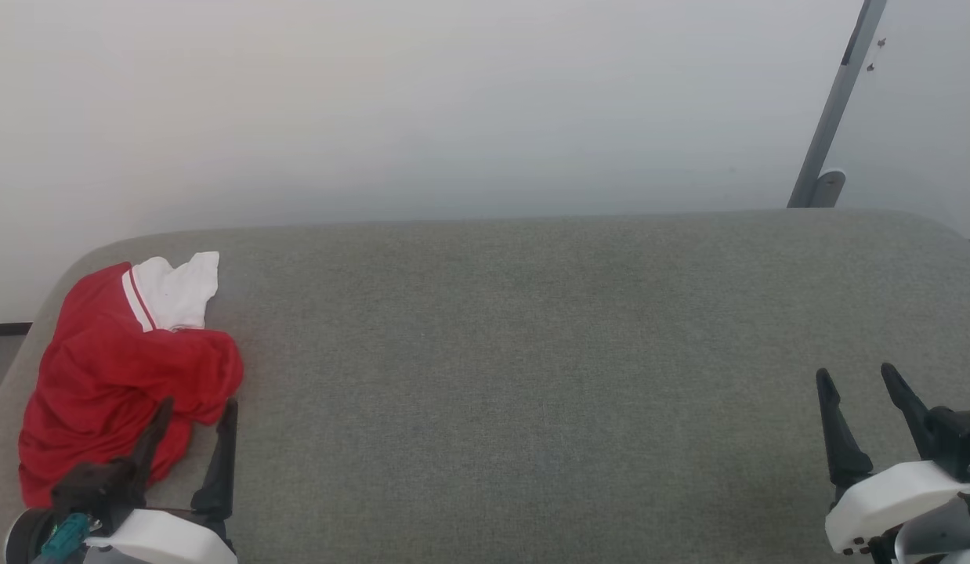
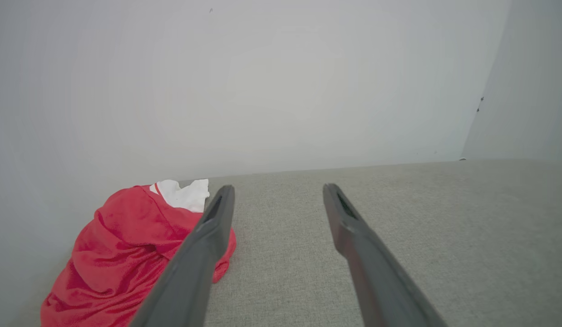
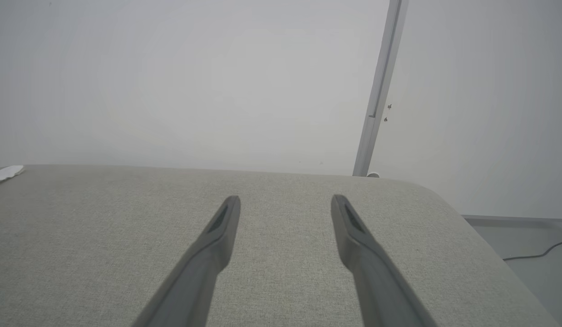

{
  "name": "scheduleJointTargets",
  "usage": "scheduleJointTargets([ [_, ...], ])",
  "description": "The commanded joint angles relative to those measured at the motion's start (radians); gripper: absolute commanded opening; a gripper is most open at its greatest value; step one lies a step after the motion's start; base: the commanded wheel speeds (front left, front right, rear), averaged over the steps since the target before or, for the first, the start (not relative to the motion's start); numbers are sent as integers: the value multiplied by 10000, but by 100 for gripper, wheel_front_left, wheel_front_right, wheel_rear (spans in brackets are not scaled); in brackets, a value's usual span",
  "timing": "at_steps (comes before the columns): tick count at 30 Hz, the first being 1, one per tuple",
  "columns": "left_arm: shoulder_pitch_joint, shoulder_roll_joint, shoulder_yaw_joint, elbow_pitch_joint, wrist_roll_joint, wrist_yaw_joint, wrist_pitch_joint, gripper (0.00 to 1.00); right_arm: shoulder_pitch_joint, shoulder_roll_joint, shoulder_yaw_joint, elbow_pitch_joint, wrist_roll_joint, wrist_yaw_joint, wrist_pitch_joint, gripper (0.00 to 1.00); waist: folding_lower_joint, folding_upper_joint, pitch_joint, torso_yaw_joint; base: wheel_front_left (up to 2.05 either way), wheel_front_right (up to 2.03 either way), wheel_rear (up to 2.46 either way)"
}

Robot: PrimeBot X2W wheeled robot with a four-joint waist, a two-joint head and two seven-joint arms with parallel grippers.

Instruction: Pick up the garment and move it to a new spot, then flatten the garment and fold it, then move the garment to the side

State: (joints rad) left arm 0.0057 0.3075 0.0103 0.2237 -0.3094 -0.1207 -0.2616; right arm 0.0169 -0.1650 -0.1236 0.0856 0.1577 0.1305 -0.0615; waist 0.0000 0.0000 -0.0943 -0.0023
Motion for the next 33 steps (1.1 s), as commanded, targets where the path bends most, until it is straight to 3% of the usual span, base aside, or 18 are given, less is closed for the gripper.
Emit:
scheduleJointTargets([
  [1,2,-48,59,86,-152,-42,-47,100,129,8,27,-69,-40,4,6,100,0,0,-4,27,0,0,0],
  [9,-256,-20,303,525,-444,81,-43,100,152,31,207,-136,-70,4,46,100,0,0,-74,609,0,0,0],
  [22,-246,282,540,565,-683,273,144,100,-188,-78,993,532,193,4,-266,100,0,0,-295,2386,0,0,0],
  [33,-110,402,494,360,-821,331,293,100,-401,-10,1339,1011,201,4,-553,100,0,0,-341,3142,0,0,0],
])
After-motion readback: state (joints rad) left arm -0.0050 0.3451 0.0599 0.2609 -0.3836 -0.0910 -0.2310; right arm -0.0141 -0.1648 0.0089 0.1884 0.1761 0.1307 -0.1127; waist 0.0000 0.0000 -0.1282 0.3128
